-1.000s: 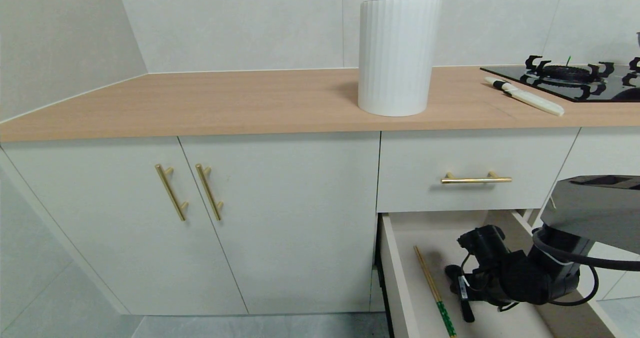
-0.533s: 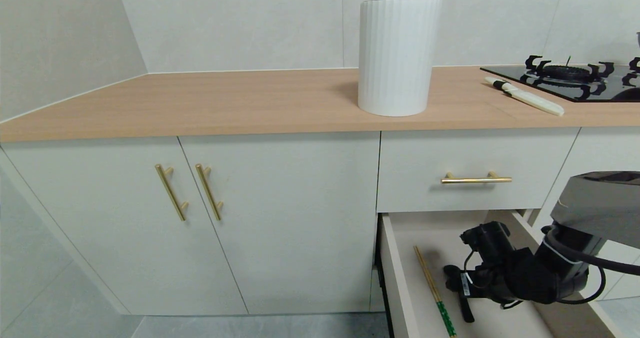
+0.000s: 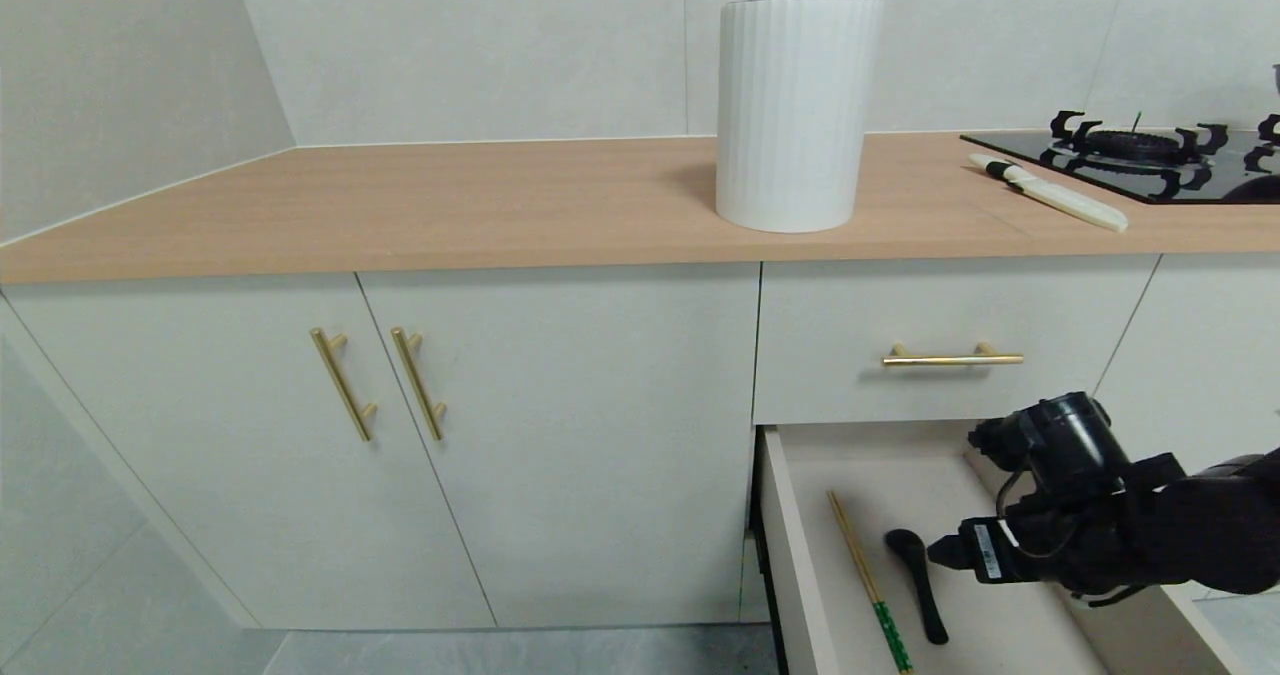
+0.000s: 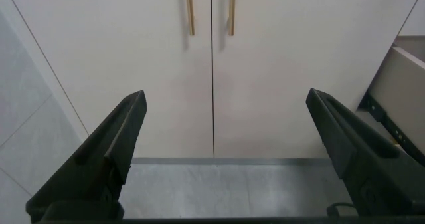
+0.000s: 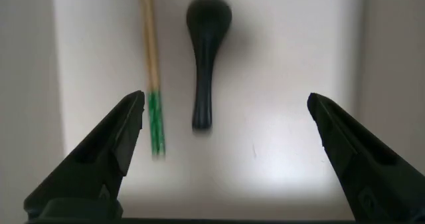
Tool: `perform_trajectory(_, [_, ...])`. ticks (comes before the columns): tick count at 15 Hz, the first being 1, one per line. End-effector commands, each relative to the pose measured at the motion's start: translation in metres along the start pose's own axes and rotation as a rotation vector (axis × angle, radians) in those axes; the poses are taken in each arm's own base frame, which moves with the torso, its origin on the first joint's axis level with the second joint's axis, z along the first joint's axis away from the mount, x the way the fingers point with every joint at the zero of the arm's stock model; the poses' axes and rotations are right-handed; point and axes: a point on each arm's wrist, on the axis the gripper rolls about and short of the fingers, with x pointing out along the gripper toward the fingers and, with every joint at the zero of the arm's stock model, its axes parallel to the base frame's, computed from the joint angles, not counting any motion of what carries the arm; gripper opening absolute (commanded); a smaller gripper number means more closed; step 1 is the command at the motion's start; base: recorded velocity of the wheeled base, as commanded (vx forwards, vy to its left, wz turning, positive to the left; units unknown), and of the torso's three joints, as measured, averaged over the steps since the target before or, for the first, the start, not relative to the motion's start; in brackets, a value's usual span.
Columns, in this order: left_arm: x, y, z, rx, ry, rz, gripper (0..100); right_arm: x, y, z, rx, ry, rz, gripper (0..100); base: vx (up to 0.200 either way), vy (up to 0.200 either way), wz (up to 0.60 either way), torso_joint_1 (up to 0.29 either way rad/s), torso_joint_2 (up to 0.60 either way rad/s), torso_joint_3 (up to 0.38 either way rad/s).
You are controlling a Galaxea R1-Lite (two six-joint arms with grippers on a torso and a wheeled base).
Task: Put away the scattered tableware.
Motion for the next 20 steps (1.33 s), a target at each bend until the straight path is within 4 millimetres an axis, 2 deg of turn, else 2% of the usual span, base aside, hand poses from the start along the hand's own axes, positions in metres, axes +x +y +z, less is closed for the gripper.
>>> perform_trajectory(1, [0.000, 0.000, 0.000, 0.000, -0.001, 0.001, 100, -0.059, 0.001, 0.011, -0.011, -0.102, 0.056, 100, 0.000, 0.000, 0.00, 0.000, 0.00, 0.000])
perform_trajectory(4, [0.000, 0.000, 0.000, 0.000, 0.001, 0.000, 100, -0.090, 0.000, 0.002, -0.060, -0.109, 0.082, 100, 0.000, 0.000, 0.00, 0.000, 0.00, 0.000])
perform_trajectory(6, [0.000, 0.000, 0.000, 0.000, 0.001, 0.000, 100, -0.099, -0.001, -0.003, -0.085, -0.088, 0.081, 100, 0.000, 0.000, 0.00, 0.000, 0.00, 0.000])
perform_trajectory(12, [0.000, 0.000, 0.000, 0.000, 0.001, 0.000, 100, -0.104, 0.006, -0.008, -0.121, -0.090, 0.103, 100, 0.000, 0.000, 0.00, 0.000, 0.00, 0.000])
perform_trajectory(20, [0.000, 0.000, 0.000, 0.000, 0.001, 0.001, 100, -0.103, 0.007, -0.014, -0.166, -0.047, 0.098, 100, -0.200, 0.000, 0.00, 0.001, 0.00, 0.004])
